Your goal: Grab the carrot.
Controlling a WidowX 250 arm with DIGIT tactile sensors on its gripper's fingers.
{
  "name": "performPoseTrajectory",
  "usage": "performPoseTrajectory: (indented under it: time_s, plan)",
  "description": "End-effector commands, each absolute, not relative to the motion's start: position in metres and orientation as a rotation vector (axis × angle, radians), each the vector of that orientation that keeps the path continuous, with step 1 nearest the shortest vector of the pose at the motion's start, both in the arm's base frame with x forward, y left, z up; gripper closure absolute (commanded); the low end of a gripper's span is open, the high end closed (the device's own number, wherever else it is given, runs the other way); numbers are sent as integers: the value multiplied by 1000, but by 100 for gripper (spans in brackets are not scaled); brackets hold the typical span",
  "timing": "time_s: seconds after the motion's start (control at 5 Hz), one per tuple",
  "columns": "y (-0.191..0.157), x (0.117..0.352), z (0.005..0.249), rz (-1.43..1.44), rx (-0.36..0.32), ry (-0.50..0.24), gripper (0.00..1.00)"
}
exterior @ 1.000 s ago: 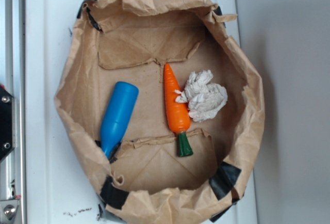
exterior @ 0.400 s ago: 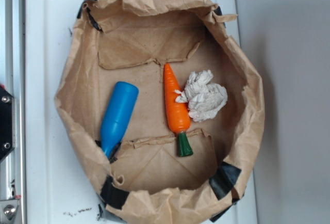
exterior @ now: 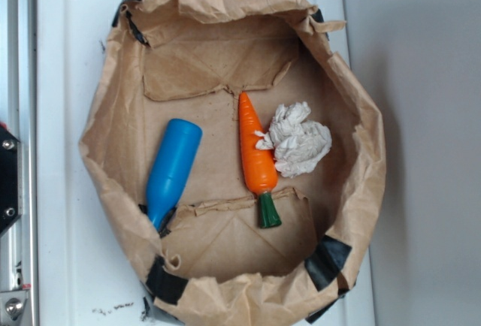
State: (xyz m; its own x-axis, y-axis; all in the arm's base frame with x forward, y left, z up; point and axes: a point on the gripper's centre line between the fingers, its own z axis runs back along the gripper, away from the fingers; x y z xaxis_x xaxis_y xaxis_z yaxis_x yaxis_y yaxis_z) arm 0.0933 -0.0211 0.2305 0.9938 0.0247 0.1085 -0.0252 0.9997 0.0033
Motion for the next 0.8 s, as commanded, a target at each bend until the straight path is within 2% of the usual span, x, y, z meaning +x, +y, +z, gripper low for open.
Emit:
performPoseTrajectory:
  time_s: [0.0,0.2,0.4,0.6]
  plan:
    - [-7,131,235,45,-87,-156,0]
    - [0,141,237,163,-105,-184,0]
    - [3,148,229,167,-131,-170,0]
    - [-1,159,215,180,-115,-166,0]
